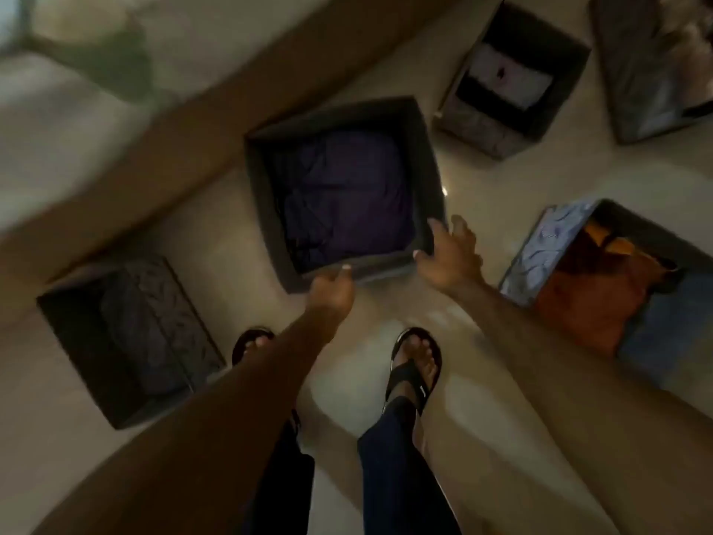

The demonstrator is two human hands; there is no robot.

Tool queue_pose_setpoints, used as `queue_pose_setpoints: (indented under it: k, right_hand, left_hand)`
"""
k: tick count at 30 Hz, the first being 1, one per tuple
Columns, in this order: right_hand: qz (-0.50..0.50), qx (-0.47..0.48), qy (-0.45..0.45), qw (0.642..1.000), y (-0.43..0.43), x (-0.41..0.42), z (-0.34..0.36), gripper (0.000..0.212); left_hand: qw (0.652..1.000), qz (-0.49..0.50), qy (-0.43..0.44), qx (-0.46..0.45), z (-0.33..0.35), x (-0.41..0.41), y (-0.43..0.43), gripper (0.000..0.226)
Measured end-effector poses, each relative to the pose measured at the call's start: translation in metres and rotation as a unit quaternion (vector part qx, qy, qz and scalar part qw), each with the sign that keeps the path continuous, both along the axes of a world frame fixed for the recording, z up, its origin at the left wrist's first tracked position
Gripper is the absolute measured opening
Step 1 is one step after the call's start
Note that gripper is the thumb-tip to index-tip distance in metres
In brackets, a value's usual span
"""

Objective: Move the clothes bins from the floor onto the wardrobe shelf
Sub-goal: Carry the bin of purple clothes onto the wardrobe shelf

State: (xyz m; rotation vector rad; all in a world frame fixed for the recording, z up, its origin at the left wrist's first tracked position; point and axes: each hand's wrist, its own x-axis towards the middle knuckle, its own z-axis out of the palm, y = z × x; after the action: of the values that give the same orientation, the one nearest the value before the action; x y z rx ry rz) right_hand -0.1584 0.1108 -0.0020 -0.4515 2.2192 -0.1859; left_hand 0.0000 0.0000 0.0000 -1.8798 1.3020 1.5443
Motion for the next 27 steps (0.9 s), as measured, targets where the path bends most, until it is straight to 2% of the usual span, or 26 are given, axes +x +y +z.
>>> queue_pose_setpoints:
  k: [2, 3, 6, 7, 9, 11, 13, 17, 19, 21, 23, 25, 27]
  right_hand:
    - [0.009, 0.010, 0.022, 1.000, -0.009, 0.003, -0.017, 0.055]
    - [0.003, 0.003, 0.047, 0.999, -0.010, 0.005, -0.022, 0.048]
    - [-0.022, -0.026, 0.108, 0.994, -0.005, 0.029, -0.020, 0.032]
    - [-0.016, -0.025, 0.094, 0.995, 0.000, 0.040, -0.016, 0.028]
    - [0.018, 0.003, 0.001, 1.000, 0.009, 0.067, -0.004, 0.027]
    - [0.059, 0.012, -0.078, 0.995, 0.017, 0.085, 0.002, 0.038]
    - [0.071, -0.014, -0.039, 0.997, 0.015, 0.083, 0.000, 0.050]
    - [-0.001, -0.028, 0.068, 0.997, -0.004, 0.067, -0.020, 0.058]
    - [0.002, -0.017, 0.090, 0.996, -0.003, 0.076, -0.020, 0.055]
    - [0.044, -0.001, 0.082, 0.996, 0.007, 0.092, -0.013, 0.043]
    - [0.125, 0.027, 0.022, 0.992, 0.021, 0.106, -0.006, 0.022]
    - [0.181, 0.036, -0.010, 0.983, 0.028, 0.112, -0.002, 0.019]
    - [0.194, -0.004, 0.063, 0.979, 0.019, 0.107, 0.001, 0.025]
  left_hand:
    - [0.994, 0.098, -0.039, 0.005, -0.019, -0.001, 0.000, 0.075]
    - [0.992, 0.123, -0.033, -0.005, -0.021, -0.002, -0.001, 0.075]
    - [0.987, 0.144, -0.037, -0.055, -0.021, 0.010, -0.006, 0.056]
    - [0.985, 0.150, -0.046, -0.069, -0.019, 0.018, -0.009, 0.055]
    - [0.980, 0.163, -0.060, -0.097, -0.010, 0.038, -0.021, 0.058]
    - [0.980, 0.143, -0.068, -0.121, -0.004, 0.058, -0.036, 0.060]
    - [0.985, 0.089, -0.072, -0.131, -0.003, 0.077, -0.046, 0.062]
    - [0.991, 0.030, -0.055, -0.116, -0.007, 0.092, -0.054, 0.062]
    - [0.993, 0.027, -0.044, -0.105, -0.010, 0.092, -0.053, 0.062]
    - [0.994, 0.033, -0.039, -0.093, -0.009, 0.091, -0.050, 0.063]
    - [0.995, 0.043, -0.040, -0.083, -0.009, 0.092, -0.047, 0.065]
    - [0.994, 0.050, -0.044, -0.084, -0.008, 0.098, -0.048, 0.067]
    - [0.994, 0.051, -0.045, -0.082, -0.007, 0.104, -0.052, 0.068]
